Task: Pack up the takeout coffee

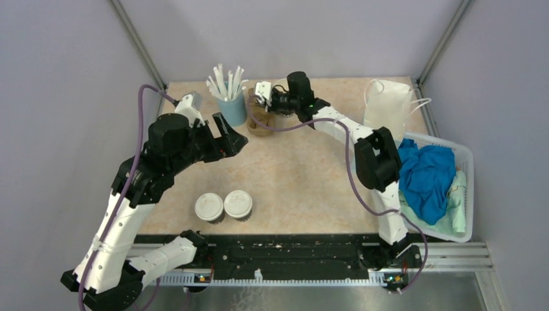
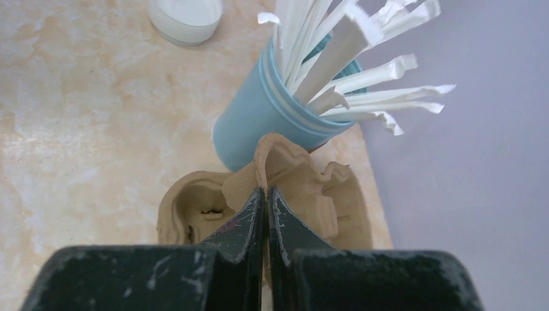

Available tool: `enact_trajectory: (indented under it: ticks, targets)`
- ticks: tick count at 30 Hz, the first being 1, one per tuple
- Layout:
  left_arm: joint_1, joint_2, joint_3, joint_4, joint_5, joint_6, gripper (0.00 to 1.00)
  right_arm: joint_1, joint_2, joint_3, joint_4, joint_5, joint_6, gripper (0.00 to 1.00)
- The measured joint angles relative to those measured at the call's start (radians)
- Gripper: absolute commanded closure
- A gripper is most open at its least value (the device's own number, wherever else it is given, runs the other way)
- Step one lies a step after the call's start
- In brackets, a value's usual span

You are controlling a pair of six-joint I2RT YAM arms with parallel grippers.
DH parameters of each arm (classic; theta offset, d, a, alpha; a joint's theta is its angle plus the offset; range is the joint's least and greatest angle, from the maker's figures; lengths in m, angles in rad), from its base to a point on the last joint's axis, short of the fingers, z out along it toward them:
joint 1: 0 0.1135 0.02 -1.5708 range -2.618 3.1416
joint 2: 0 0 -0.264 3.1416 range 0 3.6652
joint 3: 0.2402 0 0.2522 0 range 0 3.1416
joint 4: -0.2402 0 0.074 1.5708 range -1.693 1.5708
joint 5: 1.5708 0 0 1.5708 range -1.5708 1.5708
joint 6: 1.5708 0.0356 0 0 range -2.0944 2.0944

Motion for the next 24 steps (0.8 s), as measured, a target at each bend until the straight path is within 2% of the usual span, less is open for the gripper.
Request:
enact_trajectory:
  ticks: [7,13,24]
  targets:
    - [0.0,0.0,0.0,0.0,-0.006,-0.001,0.08,0.014,-0.016,0.013,0.055,0.035,-0.064,1.0]
    - [0.0,0.0,0.002,-0.001,-0.01,-0.003,0.08,0.015,-0.019,0.117,0.013,0.06,-0.121,1.0]
    - [0.0,-0.002,0.058,-0.003,-0.006,-0.01,0.08,0.024,-0.074,0.147,-0.091,0.086,-0.145,1.0]
